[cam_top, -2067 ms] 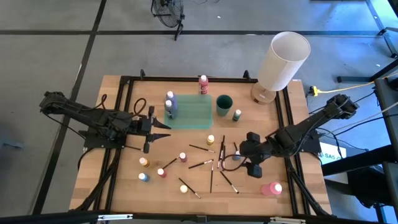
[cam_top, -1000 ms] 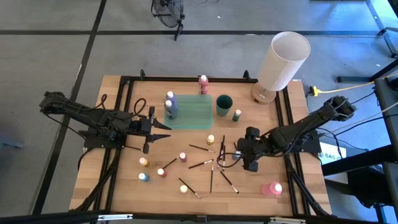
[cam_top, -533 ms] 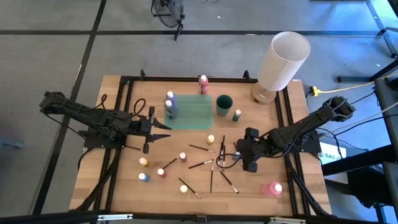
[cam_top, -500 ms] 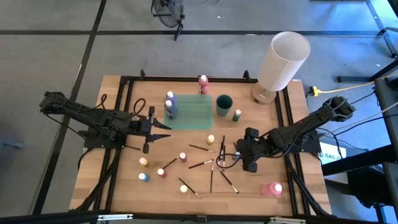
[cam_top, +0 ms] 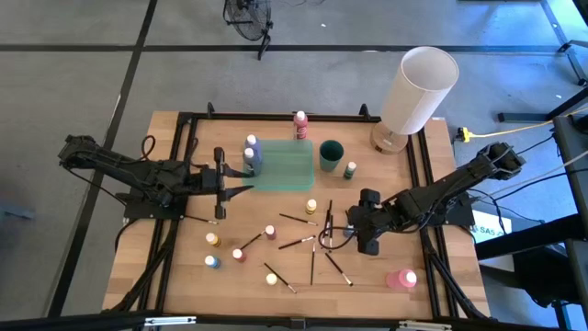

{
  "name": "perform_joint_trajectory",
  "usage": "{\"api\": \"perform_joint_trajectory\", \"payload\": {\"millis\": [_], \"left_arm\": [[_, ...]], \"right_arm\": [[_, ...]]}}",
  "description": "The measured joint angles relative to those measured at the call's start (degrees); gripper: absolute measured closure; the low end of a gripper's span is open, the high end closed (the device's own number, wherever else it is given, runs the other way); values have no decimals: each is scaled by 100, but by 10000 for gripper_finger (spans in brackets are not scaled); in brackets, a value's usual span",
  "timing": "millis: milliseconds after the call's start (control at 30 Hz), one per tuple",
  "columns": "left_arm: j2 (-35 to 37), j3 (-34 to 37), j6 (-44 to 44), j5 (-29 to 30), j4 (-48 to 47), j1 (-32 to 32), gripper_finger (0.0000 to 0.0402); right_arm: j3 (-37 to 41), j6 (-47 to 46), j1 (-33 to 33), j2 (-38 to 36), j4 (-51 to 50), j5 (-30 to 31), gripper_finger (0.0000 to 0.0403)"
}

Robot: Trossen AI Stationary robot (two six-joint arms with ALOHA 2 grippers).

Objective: Pick & Place Paint Supplies
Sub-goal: Put the right small blue paint bottle into the green bin

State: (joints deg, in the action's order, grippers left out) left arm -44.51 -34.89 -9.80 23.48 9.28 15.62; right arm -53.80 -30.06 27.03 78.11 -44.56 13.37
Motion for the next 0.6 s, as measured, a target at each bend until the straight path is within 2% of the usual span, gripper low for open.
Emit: {"api": "perform_joint_trajectory", "payload": {"millis": [600], "left_arm": [[-7, 0, 17, -13, -50, 0, 288]], "right_arm": [[500, 120, -2, 1, 634, 56, 122]]}}
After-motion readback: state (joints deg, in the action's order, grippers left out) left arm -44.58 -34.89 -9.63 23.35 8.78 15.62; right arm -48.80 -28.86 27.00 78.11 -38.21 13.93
